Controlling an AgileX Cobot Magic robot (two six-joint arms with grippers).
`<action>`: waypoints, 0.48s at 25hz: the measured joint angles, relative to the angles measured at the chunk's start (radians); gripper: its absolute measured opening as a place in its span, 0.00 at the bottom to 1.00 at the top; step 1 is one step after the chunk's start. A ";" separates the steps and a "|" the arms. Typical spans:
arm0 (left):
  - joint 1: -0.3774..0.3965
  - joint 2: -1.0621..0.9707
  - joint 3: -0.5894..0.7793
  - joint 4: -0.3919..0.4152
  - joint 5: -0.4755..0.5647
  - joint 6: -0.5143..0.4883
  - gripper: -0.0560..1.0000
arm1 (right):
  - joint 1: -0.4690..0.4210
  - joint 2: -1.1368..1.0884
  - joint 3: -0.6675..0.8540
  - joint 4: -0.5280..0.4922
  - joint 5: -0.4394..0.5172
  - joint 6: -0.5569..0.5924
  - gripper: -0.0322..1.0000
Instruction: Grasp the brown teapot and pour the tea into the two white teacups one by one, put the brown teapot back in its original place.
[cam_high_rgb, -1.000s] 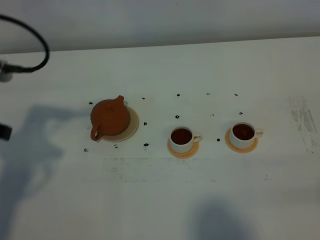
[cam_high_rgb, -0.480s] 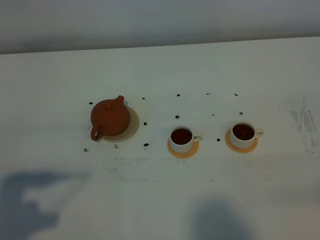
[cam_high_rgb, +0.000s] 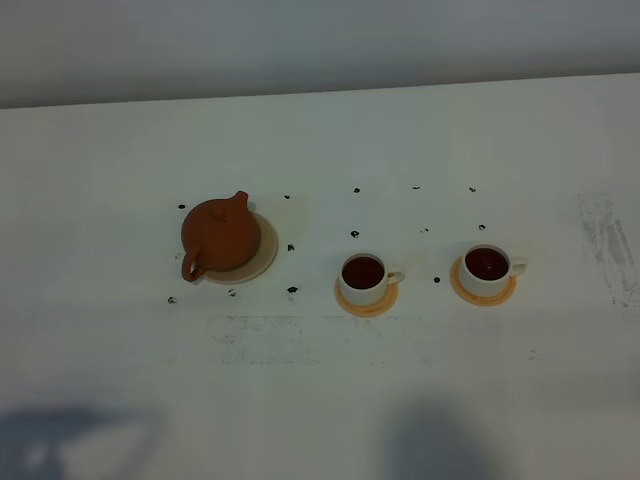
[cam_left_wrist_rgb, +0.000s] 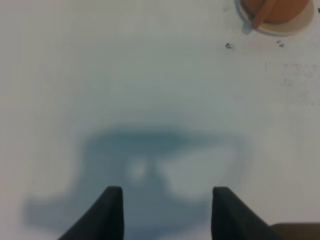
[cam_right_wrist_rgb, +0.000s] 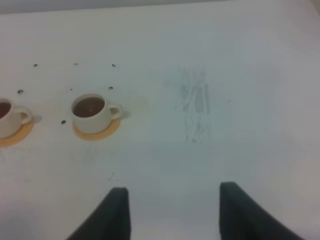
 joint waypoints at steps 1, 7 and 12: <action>0.000 -0.014 0.006 0.000 0.001 0.000 0.44 | 0.000 0.000 0.000 0.000 0.000 0.000 0.44; 0.000 -0.073 0.052 0.023 0.005 -0.001 0.44 | 0.000 0.000 0.000 0.000 0.000 0.000 0.44; 0.000 -0.075 0.052 0.025 0.005 0.000 0.44 | 0.000 0.000 0.000 0.000 0.000 0.000 0.44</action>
